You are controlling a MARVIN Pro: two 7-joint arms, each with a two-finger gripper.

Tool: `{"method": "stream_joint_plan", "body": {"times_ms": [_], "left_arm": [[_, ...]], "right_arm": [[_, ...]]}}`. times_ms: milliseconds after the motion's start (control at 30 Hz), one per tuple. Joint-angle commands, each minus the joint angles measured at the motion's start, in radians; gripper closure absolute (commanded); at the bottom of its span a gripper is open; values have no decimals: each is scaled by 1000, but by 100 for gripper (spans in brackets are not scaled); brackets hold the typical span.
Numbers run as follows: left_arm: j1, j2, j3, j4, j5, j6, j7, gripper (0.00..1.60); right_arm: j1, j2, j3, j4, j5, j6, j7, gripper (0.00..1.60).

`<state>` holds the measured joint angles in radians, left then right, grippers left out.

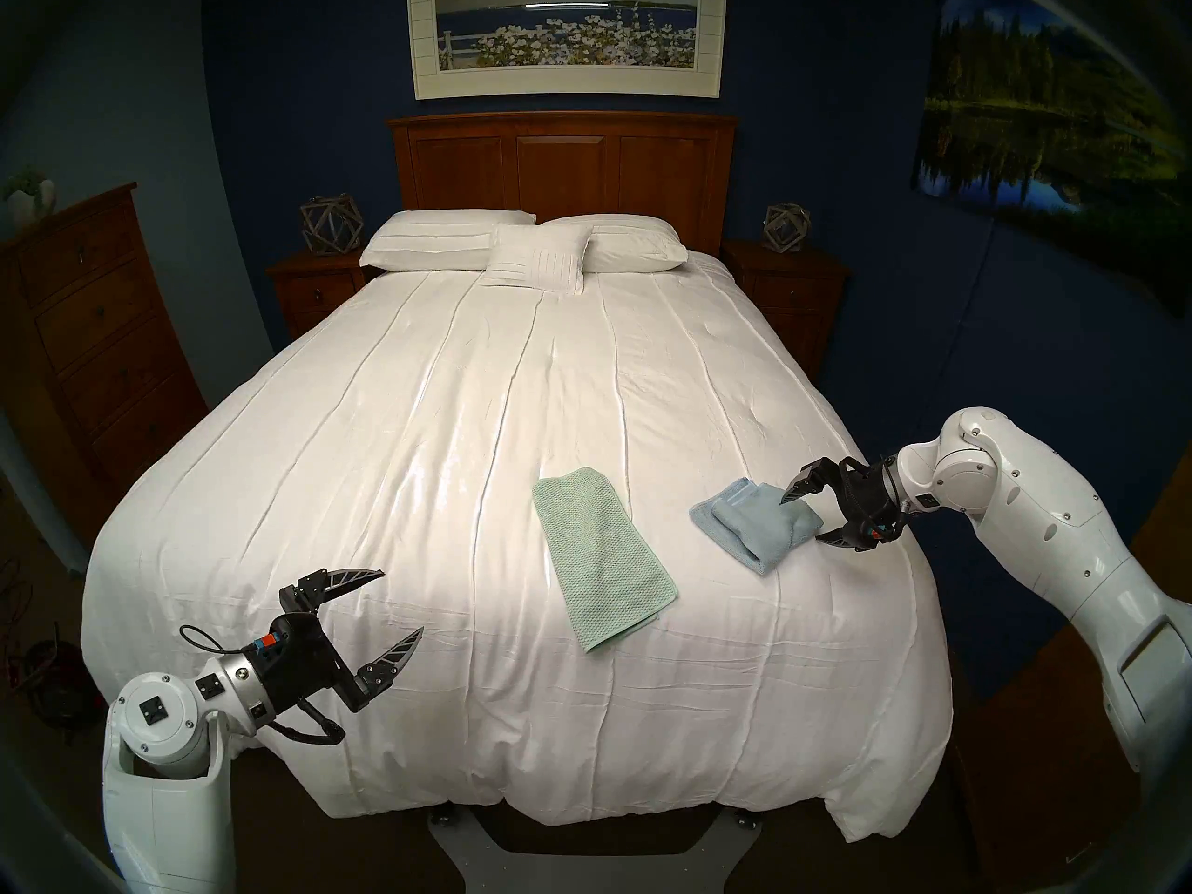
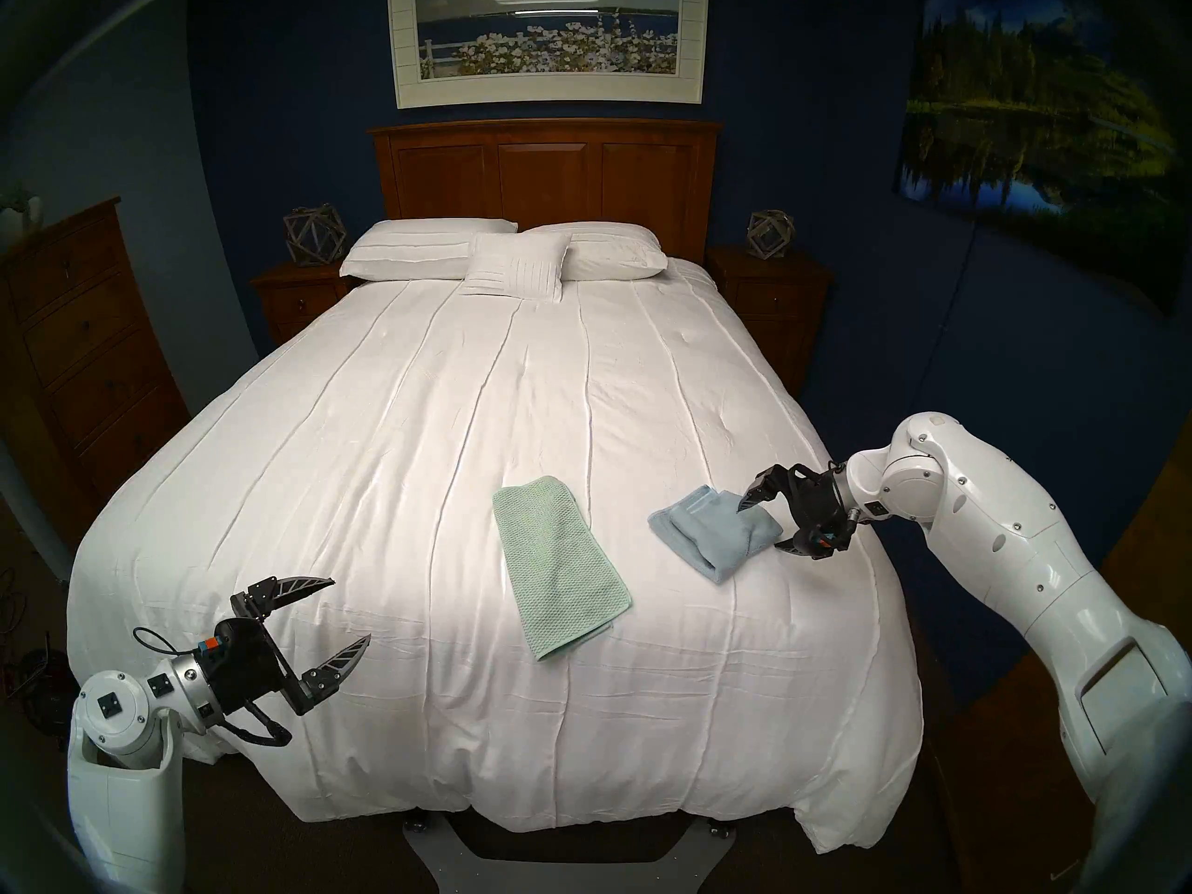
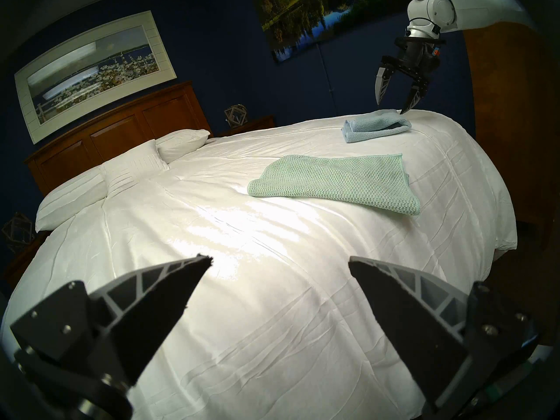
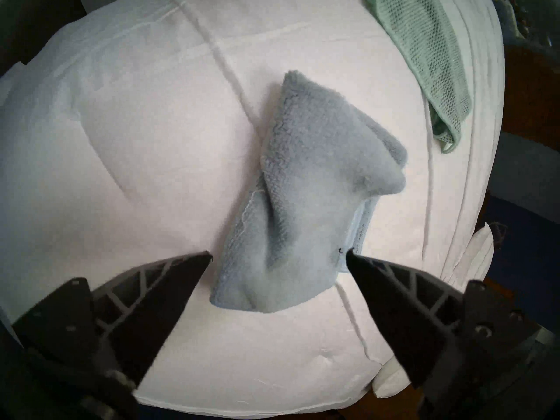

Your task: Fold the hand towels twice and stack them up

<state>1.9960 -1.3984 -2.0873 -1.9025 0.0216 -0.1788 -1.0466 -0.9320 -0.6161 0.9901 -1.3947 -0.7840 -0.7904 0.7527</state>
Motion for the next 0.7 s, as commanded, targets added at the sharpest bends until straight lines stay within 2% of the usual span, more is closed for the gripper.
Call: {"method": "stream_joint_plan", "body": {"times_ms": [0, 100, 133, 300, 367, 533, 667], "left_arm": [[0, -1, -1, -16, -6, -1, -2, 0], [0, -1, -1, -17, -6, -1, -2, 0], [-1, -1, -1, -16, -5, -2, -2, 0], [-2, 0, 0, -13, -4, -2, -1, 0], [-2, 0, 0, -13, -4, -2, -1, 0], [-2, 0, 0, -13, -5, -2, -1, 0], [-1, -1, 0, -15, -5, -2, -1, 0]], "right_arm": [[-30, 54, 51, -116, 140, 34, 16, 0], [-38, 21, 25, -159, 174, 40, 41, 0], [-41, -13, 3, -187, 175, 39, 45, 0], [-54, -99, -54, -244, 152, 80, 47, 0], [-55, -115, -91, -261, 155, 123, 40, 0], [-40, -175, -174, -292, 101, 210, 46, 0], [-42, -228, -216, -297, 59, 271, 56, 0]]}}
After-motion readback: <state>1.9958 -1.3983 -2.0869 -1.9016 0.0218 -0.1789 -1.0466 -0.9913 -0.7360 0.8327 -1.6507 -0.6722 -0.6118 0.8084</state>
